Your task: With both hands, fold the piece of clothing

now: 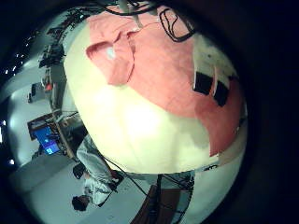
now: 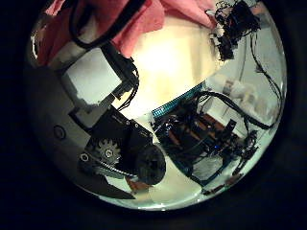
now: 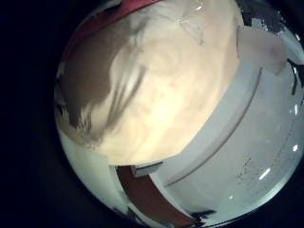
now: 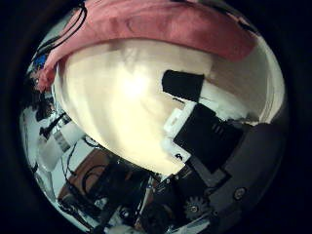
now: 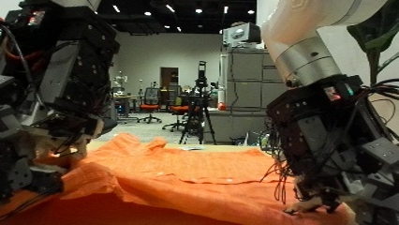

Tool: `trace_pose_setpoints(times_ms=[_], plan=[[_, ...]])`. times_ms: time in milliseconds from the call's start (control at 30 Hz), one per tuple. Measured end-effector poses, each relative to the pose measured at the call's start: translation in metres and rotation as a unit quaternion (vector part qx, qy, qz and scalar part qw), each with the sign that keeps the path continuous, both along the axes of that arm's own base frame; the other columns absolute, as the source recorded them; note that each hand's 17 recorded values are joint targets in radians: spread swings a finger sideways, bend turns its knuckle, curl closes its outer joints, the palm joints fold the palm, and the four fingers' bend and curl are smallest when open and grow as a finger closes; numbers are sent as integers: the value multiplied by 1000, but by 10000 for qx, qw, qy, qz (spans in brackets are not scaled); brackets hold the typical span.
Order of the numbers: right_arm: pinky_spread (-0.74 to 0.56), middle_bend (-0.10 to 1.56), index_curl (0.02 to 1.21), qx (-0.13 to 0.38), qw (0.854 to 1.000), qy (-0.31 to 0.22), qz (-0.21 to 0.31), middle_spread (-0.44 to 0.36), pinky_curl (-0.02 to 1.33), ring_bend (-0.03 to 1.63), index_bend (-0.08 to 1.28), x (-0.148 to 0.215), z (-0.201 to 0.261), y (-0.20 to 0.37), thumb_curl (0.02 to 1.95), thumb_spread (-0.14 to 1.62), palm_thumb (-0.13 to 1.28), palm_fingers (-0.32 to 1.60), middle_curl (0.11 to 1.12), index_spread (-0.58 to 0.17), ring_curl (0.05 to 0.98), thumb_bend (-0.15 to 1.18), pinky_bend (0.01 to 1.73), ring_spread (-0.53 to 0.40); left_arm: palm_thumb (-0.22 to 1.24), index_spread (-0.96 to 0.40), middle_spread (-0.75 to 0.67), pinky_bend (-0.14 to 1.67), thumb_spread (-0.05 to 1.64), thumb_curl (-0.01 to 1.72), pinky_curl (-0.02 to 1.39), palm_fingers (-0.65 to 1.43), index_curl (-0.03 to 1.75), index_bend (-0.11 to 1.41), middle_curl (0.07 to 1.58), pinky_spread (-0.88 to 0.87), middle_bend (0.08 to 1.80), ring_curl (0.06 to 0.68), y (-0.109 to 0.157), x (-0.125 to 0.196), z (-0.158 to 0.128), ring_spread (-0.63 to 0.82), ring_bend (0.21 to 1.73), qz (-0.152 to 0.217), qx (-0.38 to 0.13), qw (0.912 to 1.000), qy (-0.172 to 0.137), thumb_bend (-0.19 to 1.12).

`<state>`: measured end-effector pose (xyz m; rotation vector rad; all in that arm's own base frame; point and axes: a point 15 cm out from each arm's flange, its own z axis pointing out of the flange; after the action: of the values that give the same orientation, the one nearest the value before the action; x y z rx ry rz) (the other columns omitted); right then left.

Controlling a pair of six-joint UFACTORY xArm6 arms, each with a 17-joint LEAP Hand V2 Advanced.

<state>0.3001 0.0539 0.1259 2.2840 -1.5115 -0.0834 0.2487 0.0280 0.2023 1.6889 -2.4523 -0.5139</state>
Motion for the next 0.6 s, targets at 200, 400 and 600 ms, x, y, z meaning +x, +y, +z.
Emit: trace_pose_setpoints(times_ms=[200, 400, 600], plan=[[-577, 764, 527, 19, 10000, -40, -7, -235, 440, 963, 520, 2, 1, 0, 363, 1002, 830, 1420, 610, -433, 481, -14, 892, -316, 830, -642, -633, 740, 912, 636, 607, 921, 1417, 195, 1080, -768, 797, 538, -2, 1, 3, -479, 1223, 1, -45, 10000, -39, -20], [-429, 1014, 680, 64, 9998, -149, -75, -182, 559, 1135, 812, 4, 13, -7, 374, 1199, 931, 1335, 701, -372, 562, 35, 1101, -264, 832, -630, -636, 732, 914, 637, 612, 924, 1431, 192, 1088, -771, 788, 538, -1, -2, 9, -480, 1219, -10, -43, 10000, -12, -20], [-352, 1152, 756, 126, 9990, -402, -144, -159, 634, 1248, 932, 5, 37, -12, 398, 1301, 1003, 1240, 740, -334, 618, 64, 1215, -240, 832, -619, -640, 721, 915, 637, 617, 924, 1442, 191, 1096, -774, 782, 539, 0, -6, 20, -485, 1218, -103, -68, 9999, 28, -20]])
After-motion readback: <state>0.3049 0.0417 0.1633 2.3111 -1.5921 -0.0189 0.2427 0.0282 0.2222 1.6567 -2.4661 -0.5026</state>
